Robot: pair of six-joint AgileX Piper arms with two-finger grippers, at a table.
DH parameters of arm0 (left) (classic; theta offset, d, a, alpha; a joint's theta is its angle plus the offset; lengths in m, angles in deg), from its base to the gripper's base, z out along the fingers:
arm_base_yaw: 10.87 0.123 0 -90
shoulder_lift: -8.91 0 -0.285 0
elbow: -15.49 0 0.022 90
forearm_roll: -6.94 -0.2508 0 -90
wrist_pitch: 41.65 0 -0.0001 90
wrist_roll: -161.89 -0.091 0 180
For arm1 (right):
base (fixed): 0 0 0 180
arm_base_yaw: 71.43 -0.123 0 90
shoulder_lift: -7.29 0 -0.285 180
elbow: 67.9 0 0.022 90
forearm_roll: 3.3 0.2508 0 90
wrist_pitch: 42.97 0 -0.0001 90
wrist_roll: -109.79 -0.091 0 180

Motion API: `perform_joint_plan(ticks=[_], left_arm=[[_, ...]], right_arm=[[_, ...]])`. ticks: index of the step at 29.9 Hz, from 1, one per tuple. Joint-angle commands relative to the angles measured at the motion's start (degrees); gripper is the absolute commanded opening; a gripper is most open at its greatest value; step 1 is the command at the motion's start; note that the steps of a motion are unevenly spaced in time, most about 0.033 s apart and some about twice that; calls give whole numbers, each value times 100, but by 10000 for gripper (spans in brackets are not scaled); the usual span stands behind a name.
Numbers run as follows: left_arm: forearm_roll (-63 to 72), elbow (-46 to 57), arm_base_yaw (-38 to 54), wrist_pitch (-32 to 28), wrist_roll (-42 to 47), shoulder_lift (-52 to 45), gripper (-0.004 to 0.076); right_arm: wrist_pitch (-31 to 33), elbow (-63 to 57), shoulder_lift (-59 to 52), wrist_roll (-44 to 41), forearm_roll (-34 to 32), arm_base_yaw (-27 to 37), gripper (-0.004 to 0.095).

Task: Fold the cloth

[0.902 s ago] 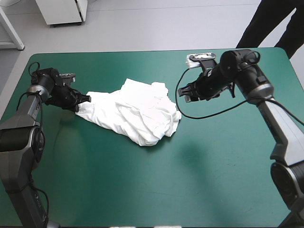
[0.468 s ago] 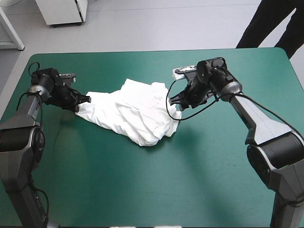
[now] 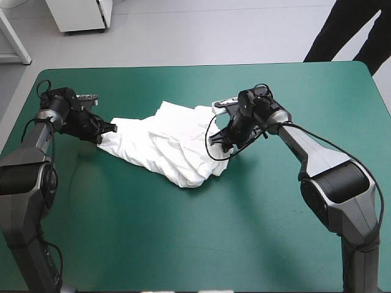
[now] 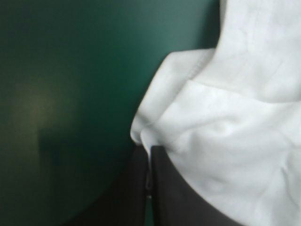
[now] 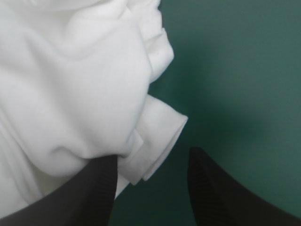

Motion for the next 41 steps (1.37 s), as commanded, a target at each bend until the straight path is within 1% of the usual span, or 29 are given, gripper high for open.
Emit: perform_joint_plan(ticks=[1,6,8,9,11,13,14,18,21,22,29,32,37,41], left_arm=[[209,-132,-10,-208,-10,-272,-22],[273,-132,-10,-240,-34,-272,-22],[273,-132,-10,-240,-49,-272,-22],[273,-132,-10,-240,-79,-272,-22],[273,-132,-10,-229,-93,-272,-22],[286,-132,-10,-229,-93,-272,-22],[311,-132,-10,-229,-105,-272,-22],[369,-132,-10,-217,-159,-272,-22],[384,-132,-10,-185,-185,-294,-22],[396,-132,-10,-172,-216,-318,-22],[390,-132,-10,-58,-449,-782,-22],[425,-132,-10,-69,-451,-1116,-22],[550,-195,-10,-86,-451,-1857,-22],[1087,-481,-10,-72,-798,-2529,-22]], right_arm=[[-270,185,-255,40,66,-22,436],[-291,185,0,0,20,-220,435],[-245,185,131,-79,20,-327,410],[-213,185,193,-140,11,-383,374],[-184,185,256,-270,-26,-469,262],[-223,175,256,-327,-46,-525,67],[-223,187,256,-327,-46,-527,-13],[114,458,243,-421,-234,-505,-17],[631,738,205,-421,-883,-505,-17],[685,787,164,-474,-966,-452,-17],[794,843,-588,-553,-1137,55,-17],[794,843,-997,-416,-1126,256,-17],[794,843,-1723,-294,-1139,406,-17],[794,843,-2295,-293,-1128,406,-17]])
